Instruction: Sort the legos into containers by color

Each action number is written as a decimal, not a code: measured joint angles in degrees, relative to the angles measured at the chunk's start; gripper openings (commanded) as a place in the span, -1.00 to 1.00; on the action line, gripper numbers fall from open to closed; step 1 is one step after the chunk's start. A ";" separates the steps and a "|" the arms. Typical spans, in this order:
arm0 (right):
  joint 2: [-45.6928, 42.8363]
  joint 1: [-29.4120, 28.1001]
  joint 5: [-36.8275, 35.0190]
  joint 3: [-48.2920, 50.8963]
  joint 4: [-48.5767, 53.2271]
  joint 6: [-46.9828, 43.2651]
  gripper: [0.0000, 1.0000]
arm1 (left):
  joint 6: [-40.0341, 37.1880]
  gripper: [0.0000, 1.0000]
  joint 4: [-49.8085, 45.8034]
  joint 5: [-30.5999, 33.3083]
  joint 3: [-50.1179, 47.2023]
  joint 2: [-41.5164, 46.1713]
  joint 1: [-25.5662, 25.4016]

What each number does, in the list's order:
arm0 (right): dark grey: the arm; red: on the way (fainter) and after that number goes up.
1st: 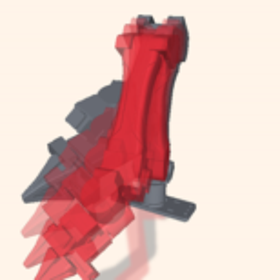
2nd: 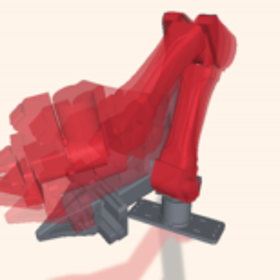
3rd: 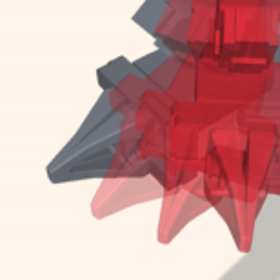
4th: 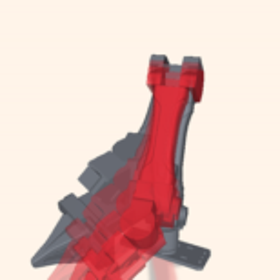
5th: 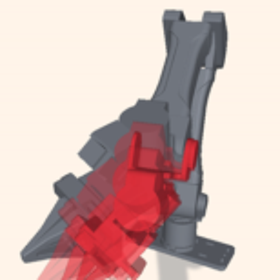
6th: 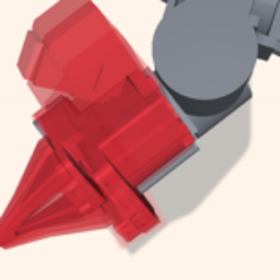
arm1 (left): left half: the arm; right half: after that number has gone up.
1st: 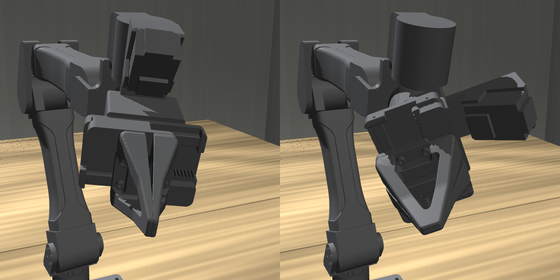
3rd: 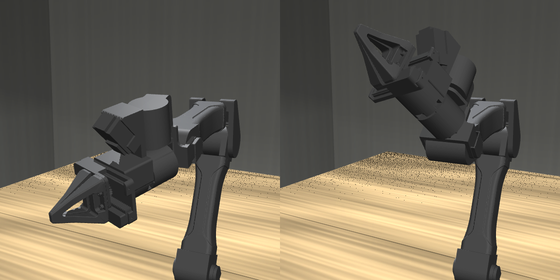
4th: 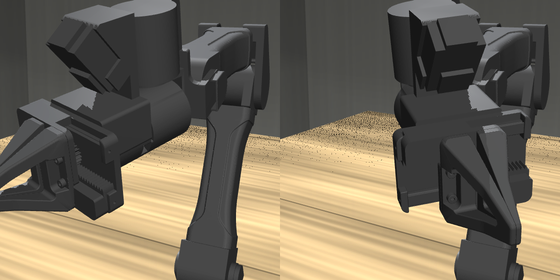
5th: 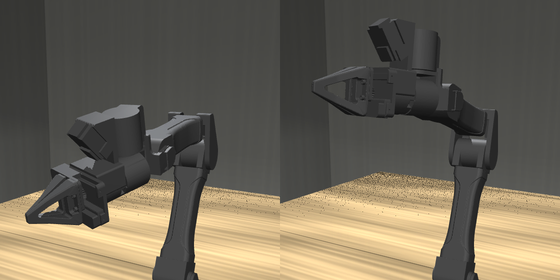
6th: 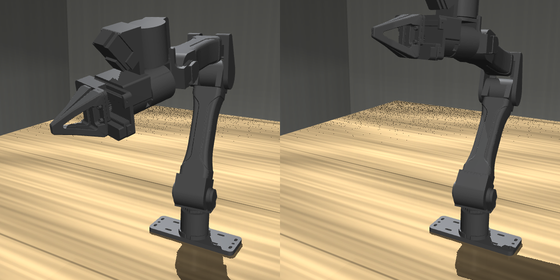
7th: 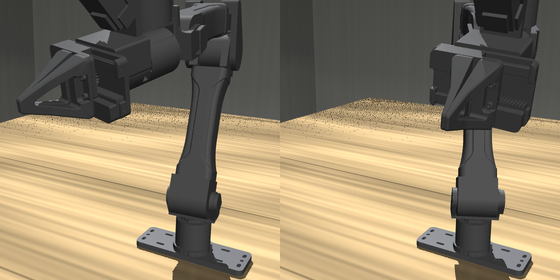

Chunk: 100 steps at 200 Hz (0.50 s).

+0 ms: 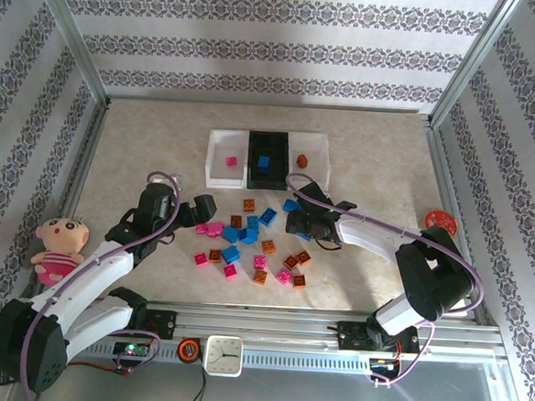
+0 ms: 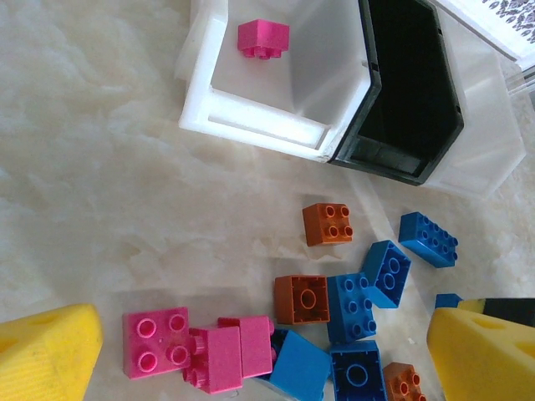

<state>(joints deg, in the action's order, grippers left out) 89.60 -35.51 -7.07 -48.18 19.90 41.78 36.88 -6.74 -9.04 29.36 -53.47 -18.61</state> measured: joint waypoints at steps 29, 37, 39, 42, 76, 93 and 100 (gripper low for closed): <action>2.14 0.00 -0.02 0.00 -1.99 2.19 0.50 | 0.15 0.99 0.02 0.02 -0.50 0.33 0.00; 2.78 0.00 -0.04 0.00 -2.23 2.54 0.45 | 0.28 0.99 0.02 0.02 -0.63 0.35 0.00; 2.95 0.00 -0.04 0.00 -2.25 2.56 0.44 | 0.28 0.99 0.04 0.00 -0.66 0.35 0.00; 3.17 0.00 -0.07 0.00 -2.40 2.91 0.41 | 0.31 0.99 0.02 0.02 -0.66 0.35 0.00; 4.22 0.04 -0.55 -0.02 -2.23 3.28 0.10 | 0.57 0.99 0.04 0.00 -0.66 0.35 0.00; 3.91 0.11 -0.37 -0.02 -2.10 3.15 -0.09 | 0.68 0.99 0.04 0.00 -0.66 0.35 0.00; 3.72 0.13 -0.15 0.00 -2.05 2.91 -0.14 | 0.68 0.99 0.04 0.02 -0.66 0.35 0.00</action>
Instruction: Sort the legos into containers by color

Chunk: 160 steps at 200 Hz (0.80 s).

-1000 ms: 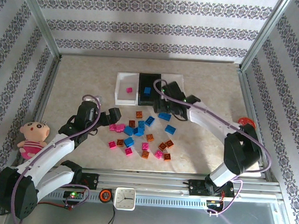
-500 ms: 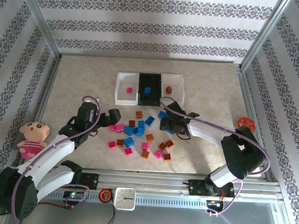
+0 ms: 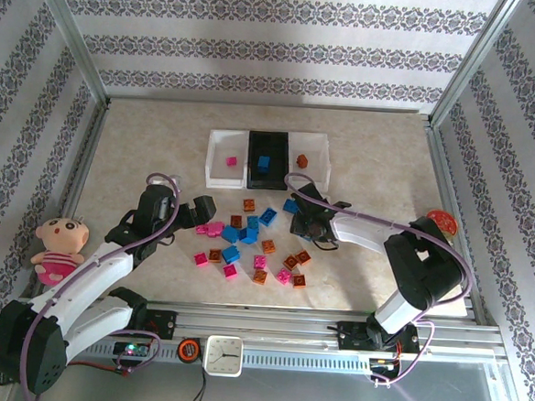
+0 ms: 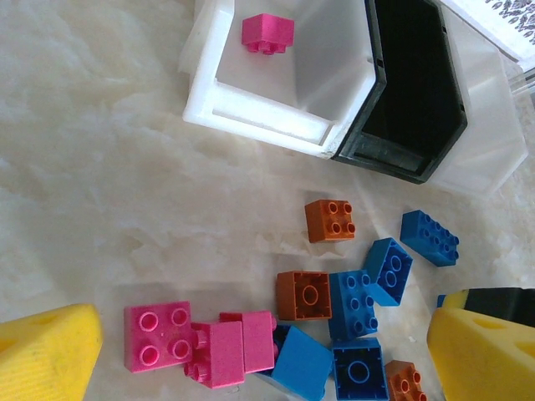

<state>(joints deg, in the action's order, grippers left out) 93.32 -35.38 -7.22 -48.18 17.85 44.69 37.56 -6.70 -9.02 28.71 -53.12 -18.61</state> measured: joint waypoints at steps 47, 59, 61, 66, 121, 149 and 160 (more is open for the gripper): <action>-3.80 0.39 4.13 -0.87 0.85 -5.79 -0.25 | 0.00 0.99 -0.02 0.00 0.00 0.02 0.00; -4.72 0.35 5.86 -3.21 1.49 -7.91 -0.26 | 0.00 0.99 -0.02 0.00 0.00 0.11 0.00; -4.79 0.35 6.19 -3.80 1.60 -8.26 -0.26 | 0.00 0.99 -0.02 0.00 0.00 0.11 0.00; -4.79 0.26 6.88 -5.35 1.66 -9.27 -0.26 | 0.00 0.99 -0.02 0.02 0.00 0.17 0.00; 6.29 -1.49 7.85 -28.85 -0.57 -16.68 -0.25 | 0.00 0.99 -0.11 -0.26 0.00 0.26 0.00; 17.53 0.02 4.94 -39.87 -0.85 -17.92 -0.25 | -0.07 0.99 -0.70 -1.05 0.00 0.02 0.00; 21.33 0.57 3.39 -43.25 -0.31 -17.92 -0.25 | -0.26 0.99 -1.25 -1.31 0.00 -0.44 0.04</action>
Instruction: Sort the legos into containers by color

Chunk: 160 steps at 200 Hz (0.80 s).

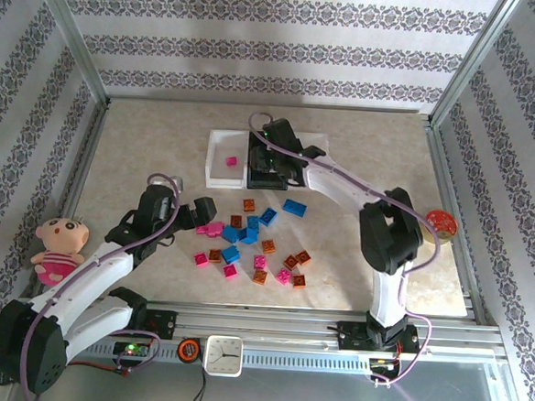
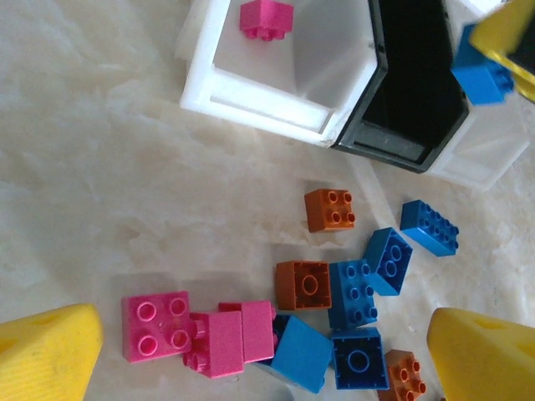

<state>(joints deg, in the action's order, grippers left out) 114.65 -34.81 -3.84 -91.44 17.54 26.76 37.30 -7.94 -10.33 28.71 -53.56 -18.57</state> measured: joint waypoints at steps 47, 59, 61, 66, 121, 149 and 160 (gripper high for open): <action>10.34 1.73 -3.96 -11.41 4.85 1.01 0.49 | -0.87 0.92 -1.84 -0.50 0.02 -2.29 0.00; 10.73 1.95 -4.24 -12.33 5.46 0.79 0.53 | -1.27 0.84 -2.16 -0.66 0.26 -3.72 0.00; 10.73 1.95 -4.31 -12.33 5.62 0.83 0.54 | -1.29 0.83 -2.25 -0.66 0.33 -3.93 0.00; 10.60 1.95 -4.37 -12.37 5.77 0.90 0.55 | -1.53 0.79 -2.56 -0.70 0.61 -4.79 0.00; 3.39 1.95 -4.09 -2.99 4.87 0.90 0.55 | -2.62 0.26 -3.30 -0.52 2.56 -15.45 0.00; -1.95 1.95 -4.00 2.73 3.65 0.90 0.55 | -2.19 0.14 -3.45 1.22 2.56 -16.02 0.00; -3.65 1.99 -3.85 4.52 3.15 0.92 0.55 | -1.95 0.11 -4.13 2.45 2.56 -14.71 0.00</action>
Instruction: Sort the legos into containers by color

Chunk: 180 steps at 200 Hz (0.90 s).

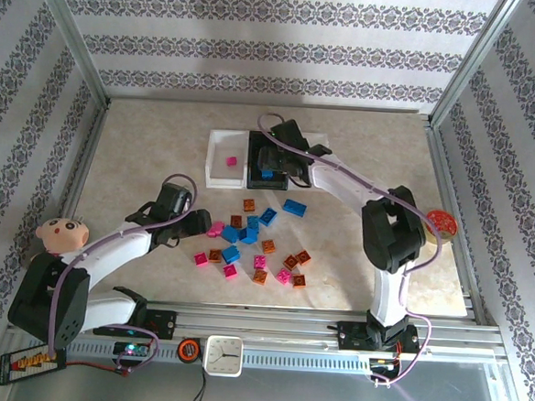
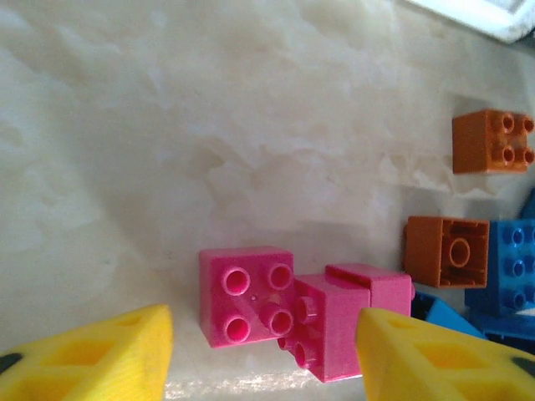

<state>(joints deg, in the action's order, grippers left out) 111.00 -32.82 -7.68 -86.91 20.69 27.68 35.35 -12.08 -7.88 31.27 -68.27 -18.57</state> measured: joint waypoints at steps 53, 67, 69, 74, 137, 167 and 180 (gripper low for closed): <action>-5.11 0.68 0.52 8.11 -2.51 0.68 0.55 | 2.32 0.44 -7.43 1.90 -1.57 10.80 -2.05; -5.35 1.11 0.74 9.42 -3.15 0.94 0.55 | 3.52 0.47 -10.36 2.34 -3.17 13.49 -5.62; -5.38 1.20 0.76 9.60 -3.23 1.01 0.55 | 3.76 0.48 -10.86 2.32 -3.41 13.97 -6.36; -5.42 1.27 0.87 9.99 -3.45 1.07 0.55 | 4.20 0.49 -11.85 2.56 -3.91 14.82 -7.87; -5.90 2.23 1.11 12.87 -4.50 2.21 0.55 | 8.74 0.40 -19.54 5.16 -6.29 15.30 -21.20; -7.08 2.23 1.11 13.40 -4.76 2.38 0.55 | 8.63 0.32 -19.61 6.45 -6.27 11.63 -21.20; -7.76 2.34 1.09 13.70 -4.94 2.36 0.55 | 8.41 0.27 -19.26 6.71 -6.25 9.20 -20.94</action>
<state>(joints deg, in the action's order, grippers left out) 103.24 -30.48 -6.59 -73.21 15.75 30.04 43.77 -31.33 -1.17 25.02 -59.07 -39.51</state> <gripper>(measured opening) 0.775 0.653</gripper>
